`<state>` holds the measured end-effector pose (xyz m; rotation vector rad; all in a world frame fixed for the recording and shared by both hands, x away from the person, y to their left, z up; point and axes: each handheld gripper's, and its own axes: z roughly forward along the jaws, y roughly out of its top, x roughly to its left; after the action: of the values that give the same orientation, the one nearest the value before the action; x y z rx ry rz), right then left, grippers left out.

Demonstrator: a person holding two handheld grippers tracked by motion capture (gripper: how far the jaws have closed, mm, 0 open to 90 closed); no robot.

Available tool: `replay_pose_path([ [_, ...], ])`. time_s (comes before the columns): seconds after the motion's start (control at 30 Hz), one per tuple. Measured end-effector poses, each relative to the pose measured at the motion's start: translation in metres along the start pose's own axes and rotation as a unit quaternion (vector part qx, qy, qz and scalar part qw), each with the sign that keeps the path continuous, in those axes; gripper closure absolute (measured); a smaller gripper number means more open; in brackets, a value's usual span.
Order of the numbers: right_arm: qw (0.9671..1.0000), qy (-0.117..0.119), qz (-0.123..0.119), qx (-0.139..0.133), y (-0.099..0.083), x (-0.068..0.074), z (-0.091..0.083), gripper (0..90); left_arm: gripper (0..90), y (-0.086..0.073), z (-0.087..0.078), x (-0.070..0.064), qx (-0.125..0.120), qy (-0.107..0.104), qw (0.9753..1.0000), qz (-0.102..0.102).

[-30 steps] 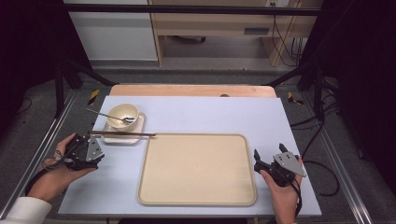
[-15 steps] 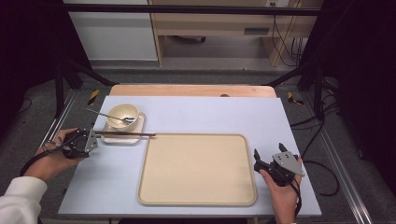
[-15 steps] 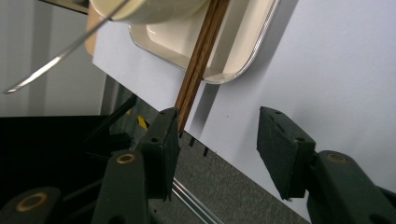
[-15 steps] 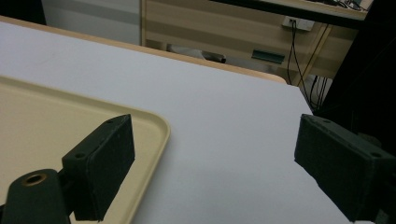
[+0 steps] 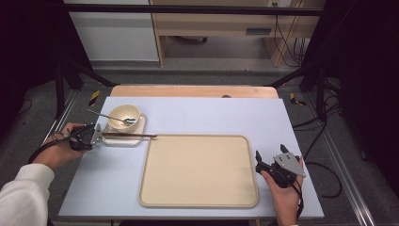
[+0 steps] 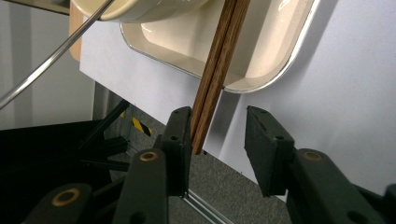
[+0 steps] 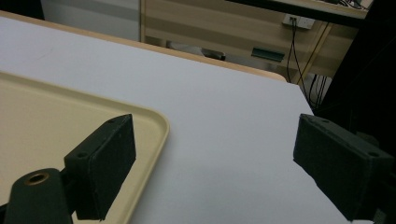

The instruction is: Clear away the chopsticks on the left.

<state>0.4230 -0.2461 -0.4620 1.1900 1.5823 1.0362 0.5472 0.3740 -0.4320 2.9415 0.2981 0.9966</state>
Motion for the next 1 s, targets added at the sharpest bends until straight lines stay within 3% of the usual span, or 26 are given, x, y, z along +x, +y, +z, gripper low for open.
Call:
replay_pose_path([
  [0.3,1.0,0.0,0.0,0.003,-0.001,0.0,0.001,13.5,68.5,0.002,0.007,0.005,0.008,-0.012,0.9998,0.012],
  [0.5,1.0,0.001,-0.001,0.004,-0.001,0.0,0.001,13.7,69.2,-0.002,0.011,0.006,0.012,-0.013,0.9998,0.008],
  [1.0,1.0,0.001,0.002,0.005,-0.001,-0.001,0.001,13.9,71.4,0.002,0.013,0.004,0.013,-0.021,0.9993,0.027],
])
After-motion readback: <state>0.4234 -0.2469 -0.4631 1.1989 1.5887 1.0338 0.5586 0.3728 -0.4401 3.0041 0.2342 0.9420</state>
